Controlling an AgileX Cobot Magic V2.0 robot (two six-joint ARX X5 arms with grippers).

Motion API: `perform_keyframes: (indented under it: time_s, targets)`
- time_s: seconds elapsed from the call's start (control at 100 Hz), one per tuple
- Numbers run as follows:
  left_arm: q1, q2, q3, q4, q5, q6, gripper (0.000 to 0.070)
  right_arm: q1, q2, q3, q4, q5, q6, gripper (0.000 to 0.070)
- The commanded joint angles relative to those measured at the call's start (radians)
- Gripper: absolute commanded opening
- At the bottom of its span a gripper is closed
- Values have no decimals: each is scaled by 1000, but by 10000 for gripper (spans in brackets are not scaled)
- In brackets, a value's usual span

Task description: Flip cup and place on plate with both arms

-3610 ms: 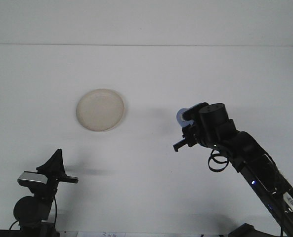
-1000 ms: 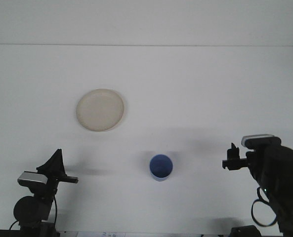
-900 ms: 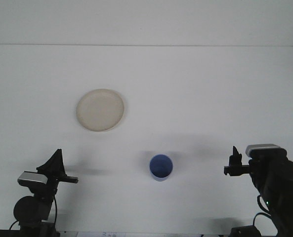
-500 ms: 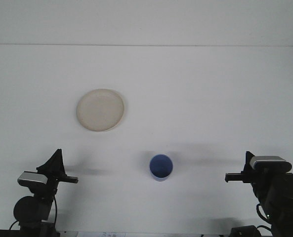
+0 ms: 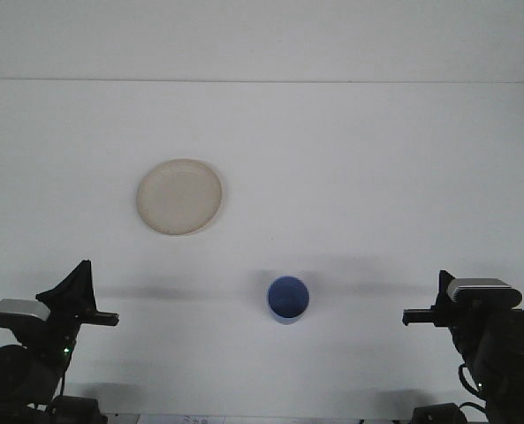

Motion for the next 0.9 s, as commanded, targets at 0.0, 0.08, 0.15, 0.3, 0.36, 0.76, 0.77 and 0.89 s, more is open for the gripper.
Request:
perform_keyframes:
  time_s: [0.0, 0.08, 0.15, 0.3, 0.36, 0.76, 0.77, 0.89]
  targets:
    - [0, 73, 109, -79, 20, -24, 12, 2, 3, 10, 14, -1, 11, 0]
    - [0, 171, 225, -170, 47, 1, 12, 2, 3, 10, 14, -1, 11, 0]
    - [0, 254, 311, -242, 85, 31, 12, 2, 3, 10, 14, 0, 11, 0]
    - [0, 425, 441, -394, 152, 42, 12, 2, 3, 10, 14, -1, 11, 0]
    - [0, 487, 469, -445, 183, 42, 12, 2, 3, 10, 14, -1, 11, 0]
    - [-1, 661, 479, -501, 255, 38, 219, 2, 3, 10, -3, -1, 11, 0]
    - [-1, 661, 479, -501, 255, 36, 256, 2, 3, 10, -3, -1, 11, 0]
    - [-1, 663, 479, -505, 255, 14, 595, 2, 3, 10, -3, -1, 11, 0]
